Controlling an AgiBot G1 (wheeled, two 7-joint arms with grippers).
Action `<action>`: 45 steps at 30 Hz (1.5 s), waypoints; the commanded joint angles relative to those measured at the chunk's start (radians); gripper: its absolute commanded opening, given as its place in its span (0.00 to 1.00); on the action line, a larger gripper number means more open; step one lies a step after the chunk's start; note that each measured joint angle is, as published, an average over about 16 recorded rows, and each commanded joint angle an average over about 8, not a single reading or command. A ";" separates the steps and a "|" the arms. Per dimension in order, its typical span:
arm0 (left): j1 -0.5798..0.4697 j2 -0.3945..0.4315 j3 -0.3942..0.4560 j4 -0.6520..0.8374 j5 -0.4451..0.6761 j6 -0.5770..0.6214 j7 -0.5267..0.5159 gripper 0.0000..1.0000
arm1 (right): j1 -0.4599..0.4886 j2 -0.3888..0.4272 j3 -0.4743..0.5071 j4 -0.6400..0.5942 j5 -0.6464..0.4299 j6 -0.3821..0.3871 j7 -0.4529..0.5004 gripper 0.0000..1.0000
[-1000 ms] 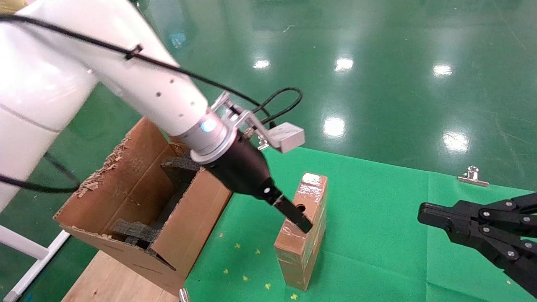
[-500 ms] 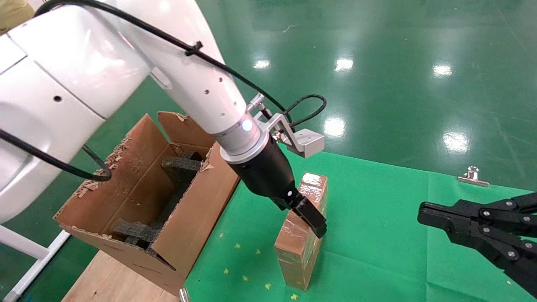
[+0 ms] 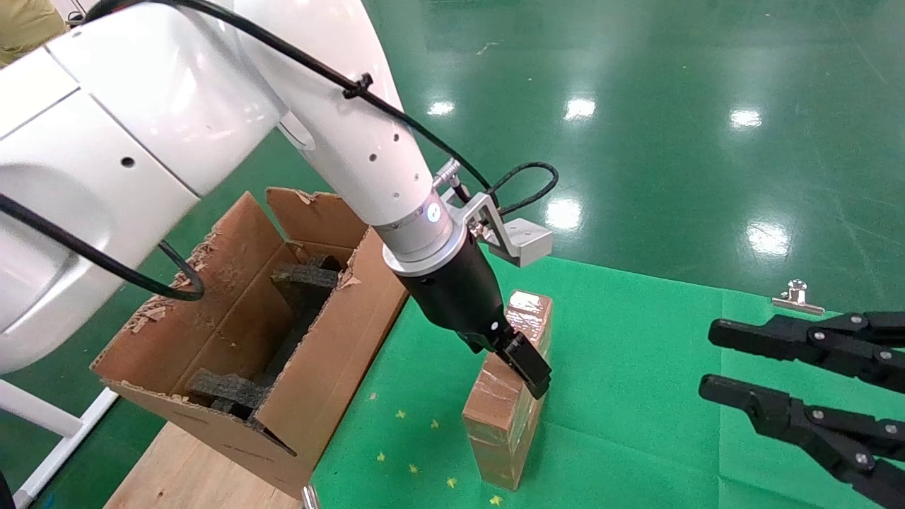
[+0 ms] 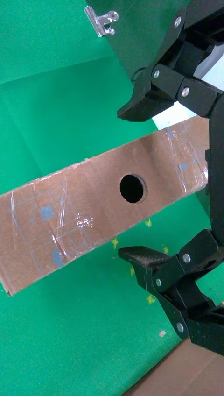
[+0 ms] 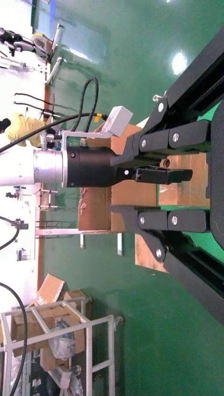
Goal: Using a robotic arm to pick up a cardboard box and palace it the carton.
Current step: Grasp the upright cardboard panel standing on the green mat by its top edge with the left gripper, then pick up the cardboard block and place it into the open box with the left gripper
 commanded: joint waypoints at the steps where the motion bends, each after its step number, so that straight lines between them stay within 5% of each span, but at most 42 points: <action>1: -0.001 0.000 0.001 0.000 0.001 0.000 0.000 0.00 | 0.000 0.000 0.000 0.000 0.000 0.000 0.000 1.00; 31: 0.003 -0.014 -0.009 -0.005 -0.011 0.001 0.006 0.00 | 0.000 0.000 0.000 0.000 0.000 0.000 0.000 1.00; 45: -0.201 -0.214 -0.107 0.037 -0.031 -0.046 0.121 0.00 | 0.000 0.000 0.000 0.000 0.000 0.000 0.000 1.00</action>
